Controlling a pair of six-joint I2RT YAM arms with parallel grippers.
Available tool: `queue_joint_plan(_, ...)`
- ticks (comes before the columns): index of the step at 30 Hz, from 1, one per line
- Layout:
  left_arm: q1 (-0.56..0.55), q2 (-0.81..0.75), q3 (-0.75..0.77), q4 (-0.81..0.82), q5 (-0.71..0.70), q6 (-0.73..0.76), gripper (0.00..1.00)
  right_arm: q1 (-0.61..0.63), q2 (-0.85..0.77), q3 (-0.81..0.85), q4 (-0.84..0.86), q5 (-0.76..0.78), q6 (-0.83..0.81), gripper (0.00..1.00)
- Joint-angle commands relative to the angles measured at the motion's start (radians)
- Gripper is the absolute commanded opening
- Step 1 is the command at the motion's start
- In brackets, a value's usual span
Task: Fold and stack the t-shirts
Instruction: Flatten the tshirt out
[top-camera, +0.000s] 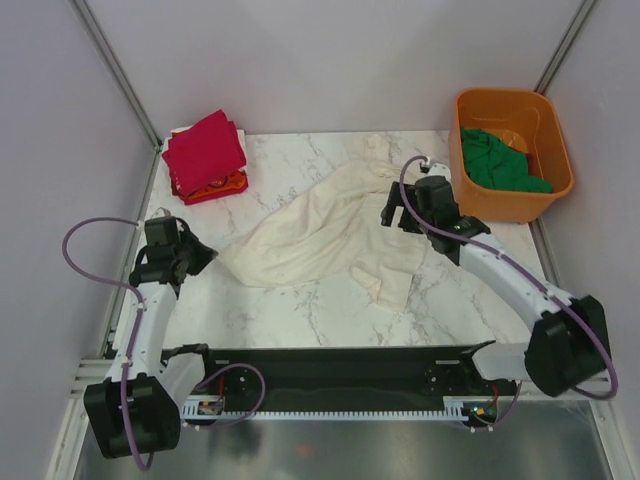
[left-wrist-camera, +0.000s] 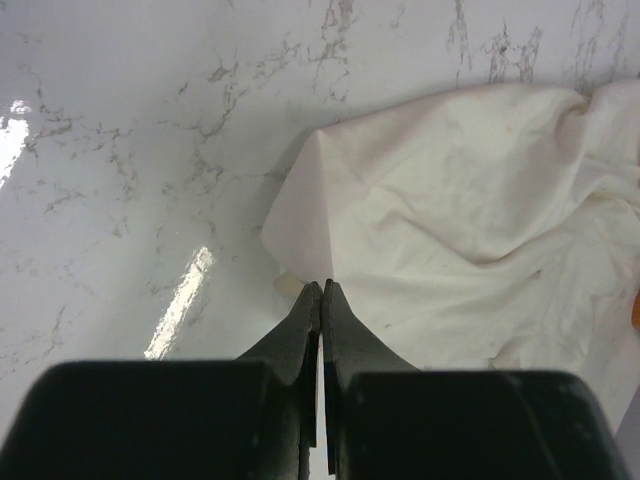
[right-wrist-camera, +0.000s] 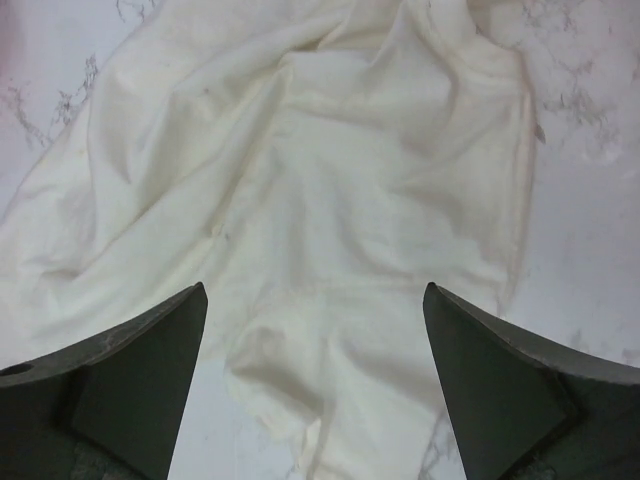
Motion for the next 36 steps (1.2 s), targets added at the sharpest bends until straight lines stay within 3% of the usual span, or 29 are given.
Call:
queue_joint_plan(1,0.003,0.018,0.049,0.006,0.126,0.064,0.02,-0.001,-0.132,-0.172,-0.105,-0.042,0.070,0.98)
queue_joint_plan(5,0.005,0.053,0.104,-0.042,0.220,0.160,0.02,0.002,-0.292,-0.379,-0.122,-0.244,0.175,0.96)
queue_joint_plan(12,0.003,0.046,0.103,-0.065,0.212,0.225,0.02,0.000,-0.447,-0.502,-0.154,-0.256,0.256,0.90)
queue_joint_plan(27,0.005,-0.002,0.092,-0.065,0.199,0.228,0.02,0.013,-0.360,-0.628,-0.031,-0.366,0.336,0.77)
queue_joint_plan(33,0.003,-0.002,0.092,-0.065,0.197,0.228,0.02,0.020,-0.292,-0.637,0.018,-0.384,0.331,0.66)
queue_joint_plan(36,0.003,0.000,0.092,-0.065,0.196,0.228,0.02,0.022,-0.290,-0.640,0.024,-0.381,0.328,0.51)
